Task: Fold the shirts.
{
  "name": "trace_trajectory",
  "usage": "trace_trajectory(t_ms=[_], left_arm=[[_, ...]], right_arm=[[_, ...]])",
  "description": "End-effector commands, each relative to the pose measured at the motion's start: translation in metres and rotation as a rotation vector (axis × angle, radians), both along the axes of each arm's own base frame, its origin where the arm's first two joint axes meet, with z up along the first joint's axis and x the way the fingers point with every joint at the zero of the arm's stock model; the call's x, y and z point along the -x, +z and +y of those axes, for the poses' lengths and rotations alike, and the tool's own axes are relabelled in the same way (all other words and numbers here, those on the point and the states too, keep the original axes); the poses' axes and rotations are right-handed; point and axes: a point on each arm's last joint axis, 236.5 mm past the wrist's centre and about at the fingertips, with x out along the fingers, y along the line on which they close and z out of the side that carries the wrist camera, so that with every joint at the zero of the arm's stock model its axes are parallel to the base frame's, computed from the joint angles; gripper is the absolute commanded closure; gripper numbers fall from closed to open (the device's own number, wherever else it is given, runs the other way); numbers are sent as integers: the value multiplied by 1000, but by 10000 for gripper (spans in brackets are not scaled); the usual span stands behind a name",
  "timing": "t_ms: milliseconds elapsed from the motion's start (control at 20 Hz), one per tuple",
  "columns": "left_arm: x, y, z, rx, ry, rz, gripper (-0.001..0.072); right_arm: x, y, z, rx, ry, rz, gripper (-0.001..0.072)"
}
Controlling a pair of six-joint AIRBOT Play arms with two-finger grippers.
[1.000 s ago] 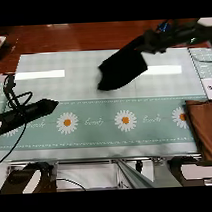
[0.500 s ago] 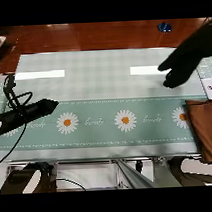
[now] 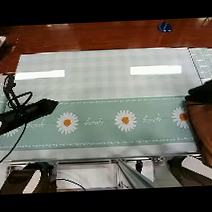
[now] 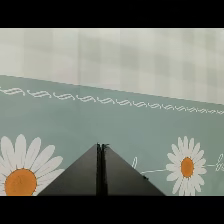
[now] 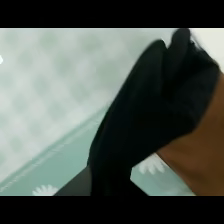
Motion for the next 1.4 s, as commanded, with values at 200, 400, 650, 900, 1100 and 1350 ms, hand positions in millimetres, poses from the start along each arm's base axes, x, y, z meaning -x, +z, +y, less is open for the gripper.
trace_trajectory(t_ms=[200,400,650,900,1100,1350], left_arm=[[0,0,0,-1,-1,1,690],[4,0,-10,-2,-34,-1,690],[-35,47,11,-18,66,-182,690],[-99,188,-4,-49,-19,-425,690],[-110,220,-81,-56,-264,-422,691],[-111,51,-103,-333,-365,-76,691]], right_arm=[[181,-89,-22,76,-406,487,686],[219,-120,-16,65,-449,660,301],[137,-92,-55,85,-400,360,558],[-71,4,20,21,117,-261,686],[-155,18,166,200,539,-427,686],[-159,-145,234,378,726,-49,687]])
